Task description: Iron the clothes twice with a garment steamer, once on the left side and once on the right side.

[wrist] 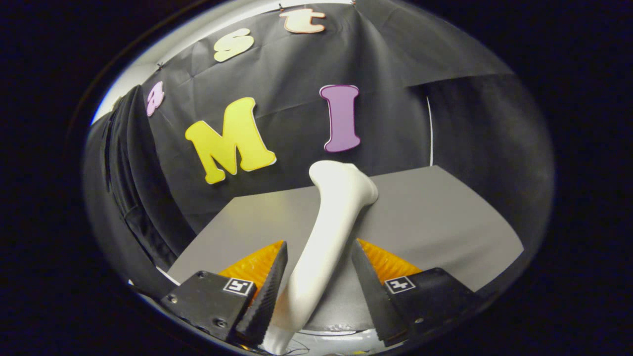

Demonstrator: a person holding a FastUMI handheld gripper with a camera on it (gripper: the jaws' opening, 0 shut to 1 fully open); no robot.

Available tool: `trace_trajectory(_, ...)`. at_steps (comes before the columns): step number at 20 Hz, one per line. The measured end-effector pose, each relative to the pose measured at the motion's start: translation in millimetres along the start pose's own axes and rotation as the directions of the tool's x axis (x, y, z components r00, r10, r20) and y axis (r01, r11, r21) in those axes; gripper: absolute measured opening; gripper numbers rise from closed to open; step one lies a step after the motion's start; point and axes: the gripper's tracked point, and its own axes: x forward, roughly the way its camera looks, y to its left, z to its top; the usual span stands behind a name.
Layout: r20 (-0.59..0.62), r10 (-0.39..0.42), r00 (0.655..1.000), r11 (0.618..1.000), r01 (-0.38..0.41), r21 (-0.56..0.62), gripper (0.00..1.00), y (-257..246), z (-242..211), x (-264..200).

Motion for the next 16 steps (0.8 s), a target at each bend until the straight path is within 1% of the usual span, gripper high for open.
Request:
trace_trajectory(1, -0.022, 0.017, 1.0, 1.0, -0.017, 0.016, 0.77, 2.9, -4.3, 5.1)
trace_trajectory(4, -0.003, 0.024, 1.0, 0.998, -0.024, 0.054, 0.67, 0.3, 1.6, 6.5)
trace_trajectory(6, 0.004, 0.034, 0.999, 0.996, -0.034, 0.078, 0.63, 1.2, 2.2, 6.3)
trace_trajectory(8, 0.014, 0.075, 0.997, 0.99, -0.076, 0.117, 0.59, 7.9, 3.7, 10.1)
trace_trajectory(9, 0.015, 0.096, 0.995, 0.986, -0.097, 0.134, 0.55, 12.0, 3.5, 12.4)
trace_trajectory(10, 0.018, 0.104, 0.994, 0.983, -0.106, 0.149, 0.52, 13.7, 4.2, 13.8)
trace_trajectory(11, 0.028, 0.11, 0.994, 0.983, -0.113, 0.142, 0.47, 16.0, 6.2, 11.7)
trace_trajectory(16, 0.106, 0.123, 0.987, 0.989, -0.131, 0.074, 0.38, 28.7, 21.6, -17.7)
